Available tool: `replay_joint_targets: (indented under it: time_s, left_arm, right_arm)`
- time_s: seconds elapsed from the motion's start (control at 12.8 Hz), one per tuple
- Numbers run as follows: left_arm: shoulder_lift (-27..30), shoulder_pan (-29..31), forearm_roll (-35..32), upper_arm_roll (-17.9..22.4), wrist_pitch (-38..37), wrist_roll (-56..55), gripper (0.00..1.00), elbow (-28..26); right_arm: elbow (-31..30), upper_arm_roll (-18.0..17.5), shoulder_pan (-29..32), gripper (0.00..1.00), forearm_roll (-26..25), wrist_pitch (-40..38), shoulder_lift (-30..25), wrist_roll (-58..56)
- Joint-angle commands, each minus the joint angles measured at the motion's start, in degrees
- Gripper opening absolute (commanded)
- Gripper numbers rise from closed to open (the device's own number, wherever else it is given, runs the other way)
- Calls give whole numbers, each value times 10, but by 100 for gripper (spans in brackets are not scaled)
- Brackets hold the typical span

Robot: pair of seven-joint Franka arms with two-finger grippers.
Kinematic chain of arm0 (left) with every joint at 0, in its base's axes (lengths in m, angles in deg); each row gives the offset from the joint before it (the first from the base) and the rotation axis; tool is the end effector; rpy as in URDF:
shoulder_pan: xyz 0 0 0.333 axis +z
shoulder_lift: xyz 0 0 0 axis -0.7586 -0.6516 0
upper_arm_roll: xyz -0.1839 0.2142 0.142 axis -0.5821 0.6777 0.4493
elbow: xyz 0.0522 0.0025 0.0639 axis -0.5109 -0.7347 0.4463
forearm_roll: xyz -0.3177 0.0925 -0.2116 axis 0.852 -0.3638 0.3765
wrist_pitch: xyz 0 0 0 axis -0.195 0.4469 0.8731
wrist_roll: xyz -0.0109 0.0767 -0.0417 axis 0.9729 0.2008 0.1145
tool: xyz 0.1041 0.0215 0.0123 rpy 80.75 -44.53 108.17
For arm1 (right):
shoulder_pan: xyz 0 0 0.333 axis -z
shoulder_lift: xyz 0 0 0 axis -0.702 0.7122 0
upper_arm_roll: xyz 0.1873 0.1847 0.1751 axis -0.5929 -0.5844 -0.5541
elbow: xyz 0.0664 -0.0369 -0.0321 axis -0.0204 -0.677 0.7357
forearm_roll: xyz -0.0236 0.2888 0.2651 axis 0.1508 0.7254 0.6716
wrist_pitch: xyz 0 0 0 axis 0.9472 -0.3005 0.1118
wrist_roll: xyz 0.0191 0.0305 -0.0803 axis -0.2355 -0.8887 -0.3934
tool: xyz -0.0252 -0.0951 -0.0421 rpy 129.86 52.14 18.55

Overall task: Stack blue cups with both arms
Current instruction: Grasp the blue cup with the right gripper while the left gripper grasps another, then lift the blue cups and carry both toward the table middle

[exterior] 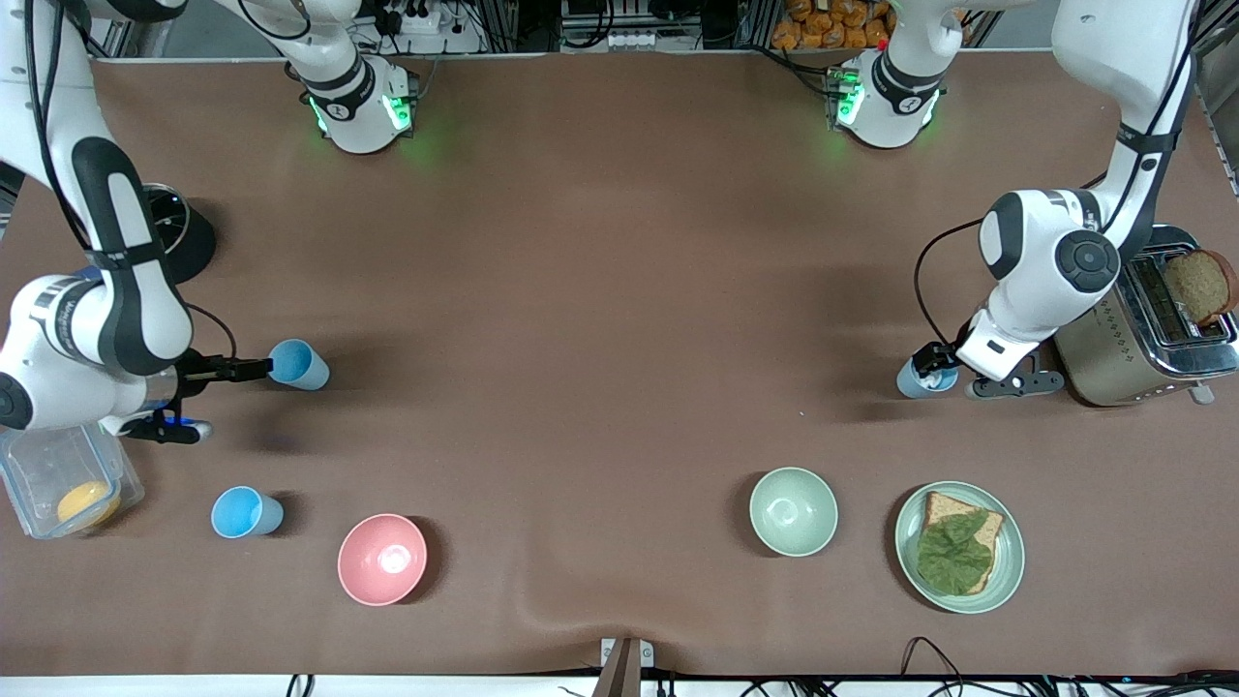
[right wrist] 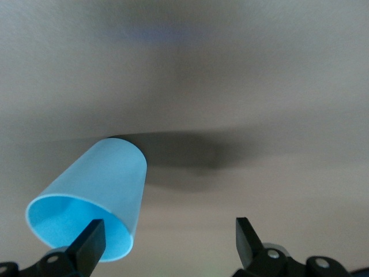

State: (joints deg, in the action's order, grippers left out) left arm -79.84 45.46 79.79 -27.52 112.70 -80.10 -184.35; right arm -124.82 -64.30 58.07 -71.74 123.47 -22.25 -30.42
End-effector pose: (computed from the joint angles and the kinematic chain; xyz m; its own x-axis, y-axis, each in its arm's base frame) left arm 0.5476 -0.0137 0.2401 0.9948 0.0752 0.0682 0.0762 -0.9970 -0.0134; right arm 0.6072 -0.1187 0.2225 0.8934 -0.0701 -0.4438 -0.1319 -0.9851 -0.1100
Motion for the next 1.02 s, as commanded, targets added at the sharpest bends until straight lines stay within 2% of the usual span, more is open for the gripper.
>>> replay_joint_targets:
  time_s: [0.0,0.16,0.24,0.31,0.47,0.55,0.71,0.86,0.94]
  left_arm:
    - [-3,5,-10,-2,20,9,57,-12]
    - [-6,2,-10,-2,20,9,13,-12]
    - [-8,2,-10,-3,19,8,0,-11]
    - [-7,0,-10,-3,20,8,0,-10]
    - [-7,-2,-10,-4,20,8,0,-8]
    - [-8,-3,-7,-7,20,6,0,-6]
    - [-2,-2,1,-30,19,-4,0,-4]
    - [5,-3,13,-81,19,-78,0,4]
    - [3,-6,13,-120,18,-142,0,14]
  right_arm:
    - [-44,-10,5,100,12,46,-14,-9]
    - [-75,-10,3,100,12,82,-28,-9]
    - [-85,-10,-1,100,12,94,-33,-9]
    - [-91,-11,-1,100,12,102,-35,-8]
    - [-89,-11,-2,19,12,104,-36,-2]
    - [-90,-11,-3,4,12,103,-40,3]
    - [-90,-11,-2,2,13,103,-40,6]
    - [-89,-12,-1,1,14,100,-40,6]
    - [-89,-12,-1,0,14,99,-40,5]
